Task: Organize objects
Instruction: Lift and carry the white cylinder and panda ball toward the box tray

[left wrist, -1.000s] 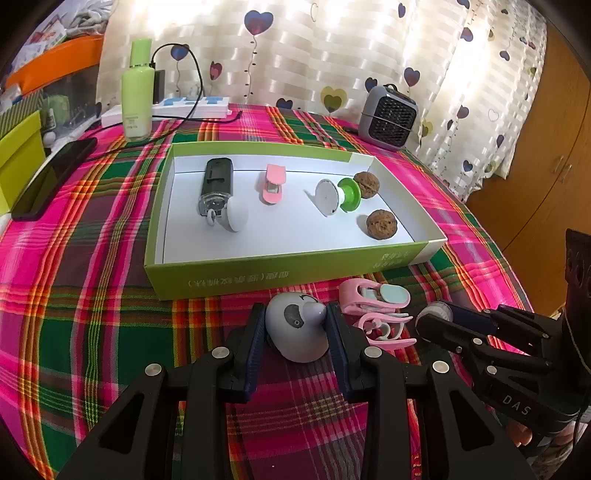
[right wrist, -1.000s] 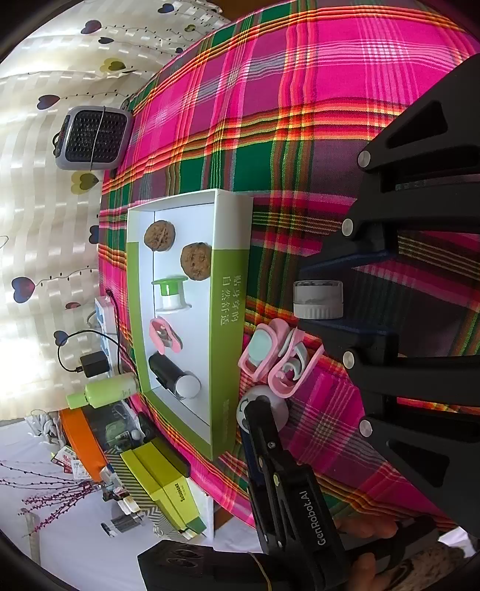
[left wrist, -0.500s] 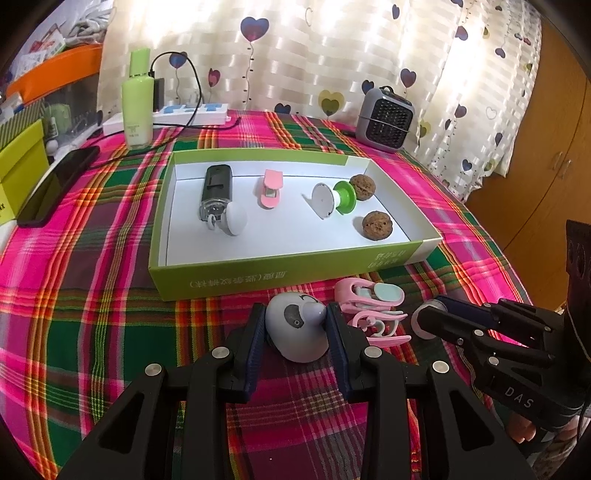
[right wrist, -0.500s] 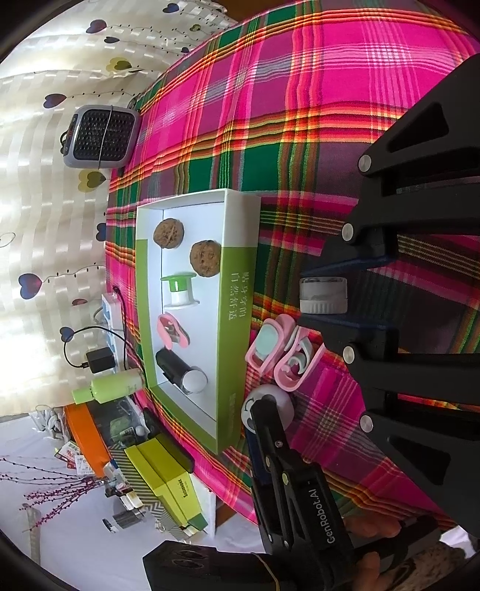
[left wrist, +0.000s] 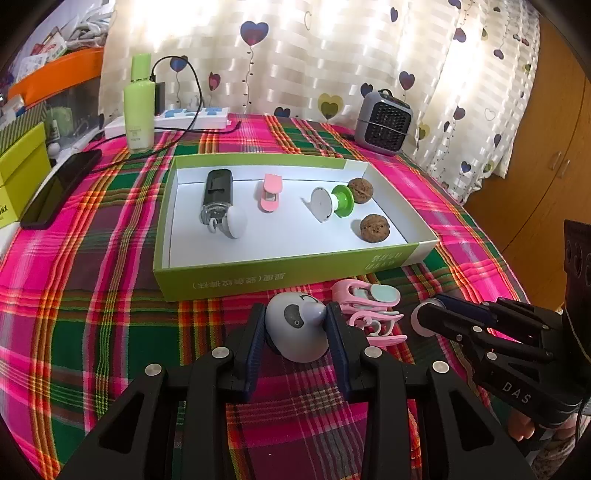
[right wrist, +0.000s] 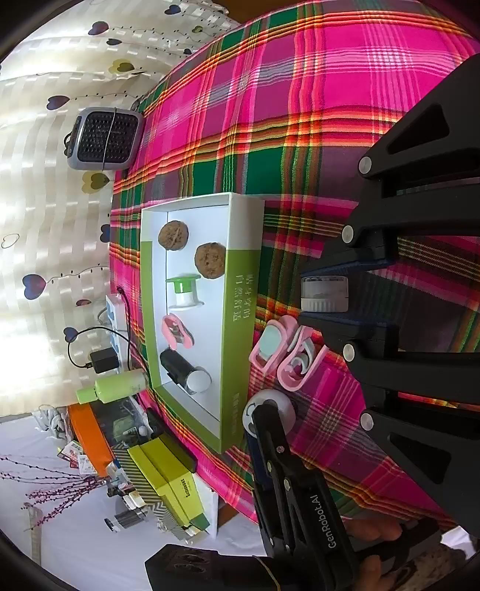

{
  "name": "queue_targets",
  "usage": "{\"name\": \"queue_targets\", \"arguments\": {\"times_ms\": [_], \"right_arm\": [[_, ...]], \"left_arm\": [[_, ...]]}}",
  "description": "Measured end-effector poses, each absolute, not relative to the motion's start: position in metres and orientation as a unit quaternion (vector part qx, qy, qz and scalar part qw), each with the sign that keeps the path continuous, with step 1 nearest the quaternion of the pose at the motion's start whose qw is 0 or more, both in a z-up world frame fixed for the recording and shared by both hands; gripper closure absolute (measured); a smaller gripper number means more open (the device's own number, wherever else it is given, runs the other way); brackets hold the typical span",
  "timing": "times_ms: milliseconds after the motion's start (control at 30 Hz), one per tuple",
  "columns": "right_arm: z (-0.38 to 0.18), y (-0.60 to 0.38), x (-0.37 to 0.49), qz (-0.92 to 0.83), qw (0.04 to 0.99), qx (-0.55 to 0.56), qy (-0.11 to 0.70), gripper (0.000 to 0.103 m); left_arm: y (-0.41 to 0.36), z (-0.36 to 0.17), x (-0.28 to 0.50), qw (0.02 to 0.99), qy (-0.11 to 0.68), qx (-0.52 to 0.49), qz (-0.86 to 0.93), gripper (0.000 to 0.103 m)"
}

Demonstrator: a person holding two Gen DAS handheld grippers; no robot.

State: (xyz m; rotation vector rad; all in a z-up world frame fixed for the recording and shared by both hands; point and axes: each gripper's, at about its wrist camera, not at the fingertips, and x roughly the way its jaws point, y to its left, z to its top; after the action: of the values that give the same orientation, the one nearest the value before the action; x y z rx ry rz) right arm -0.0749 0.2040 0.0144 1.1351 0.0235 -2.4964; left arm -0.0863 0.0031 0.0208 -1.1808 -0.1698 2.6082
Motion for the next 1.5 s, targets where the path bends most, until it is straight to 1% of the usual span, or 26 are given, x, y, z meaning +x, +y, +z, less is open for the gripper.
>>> {"name": "queue_targets", "arguments": {"times_ms": [800, 1500], "right_arm": [[0.045, 0.196, -0.087, -0.903, 0.217, 0.37, 0.018, 0.083], [0.052, 0.195, -0.132, -0.906, 0.219, 0.361, 0.019, 0.083]], "left_arm": [[-0.001, 0.049, -0.091, 0.138, -0.058, -0.383, 0.912, 0.072], [0.001, 0.046, -0.128, 0.144, -0.07, -0.388, 0.907, 0.072]]}}
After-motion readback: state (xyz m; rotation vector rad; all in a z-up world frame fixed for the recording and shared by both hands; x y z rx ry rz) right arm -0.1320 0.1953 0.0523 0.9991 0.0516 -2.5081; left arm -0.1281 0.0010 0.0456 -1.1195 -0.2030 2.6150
